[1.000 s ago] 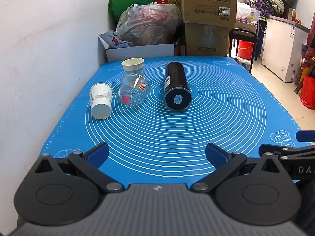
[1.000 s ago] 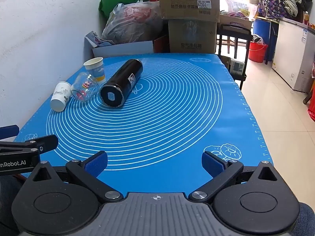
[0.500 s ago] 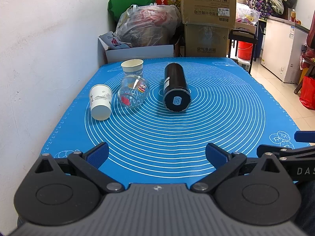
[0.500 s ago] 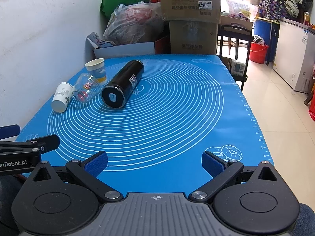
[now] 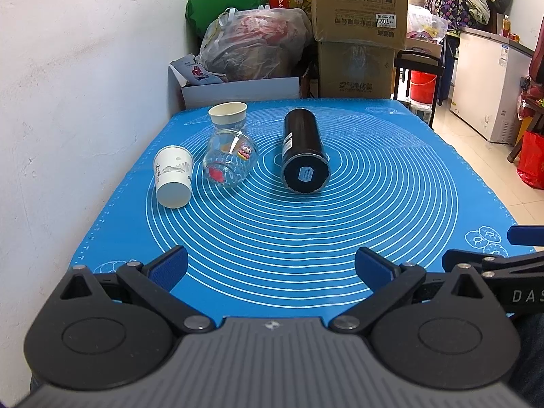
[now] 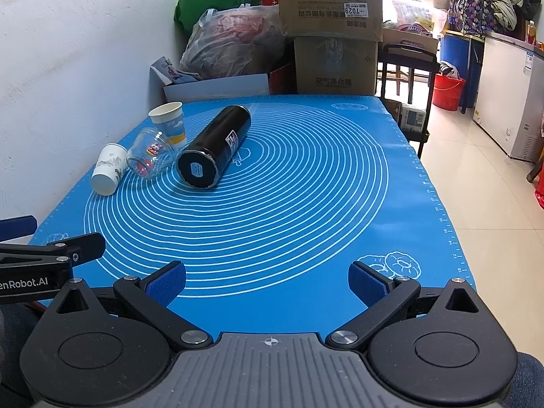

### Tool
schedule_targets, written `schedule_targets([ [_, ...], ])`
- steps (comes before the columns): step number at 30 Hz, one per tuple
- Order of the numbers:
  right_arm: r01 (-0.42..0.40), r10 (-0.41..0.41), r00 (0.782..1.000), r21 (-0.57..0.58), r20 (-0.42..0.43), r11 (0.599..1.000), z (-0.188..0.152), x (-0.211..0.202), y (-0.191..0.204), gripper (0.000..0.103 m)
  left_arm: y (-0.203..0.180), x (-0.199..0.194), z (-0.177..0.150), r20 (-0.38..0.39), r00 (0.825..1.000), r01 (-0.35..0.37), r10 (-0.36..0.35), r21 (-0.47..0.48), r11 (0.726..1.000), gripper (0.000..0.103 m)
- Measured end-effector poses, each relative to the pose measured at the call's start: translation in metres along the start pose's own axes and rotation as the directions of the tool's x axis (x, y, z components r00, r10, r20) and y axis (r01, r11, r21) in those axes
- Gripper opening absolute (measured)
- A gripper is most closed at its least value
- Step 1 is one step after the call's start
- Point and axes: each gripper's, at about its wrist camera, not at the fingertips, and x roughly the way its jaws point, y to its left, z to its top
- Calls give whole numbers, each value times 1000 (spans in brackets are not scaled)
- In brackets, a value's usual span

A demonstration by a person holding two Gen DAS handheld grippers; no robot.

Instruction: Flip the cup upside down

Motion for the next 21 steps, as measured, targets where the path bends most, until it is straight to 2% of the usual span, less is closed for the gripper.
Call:
schedule_targets([
  [21,1,-1,1000,4,-4,1000,0,0,0,103,0,1,-2,-4,1000,9,-9,-1,1000,103],
])
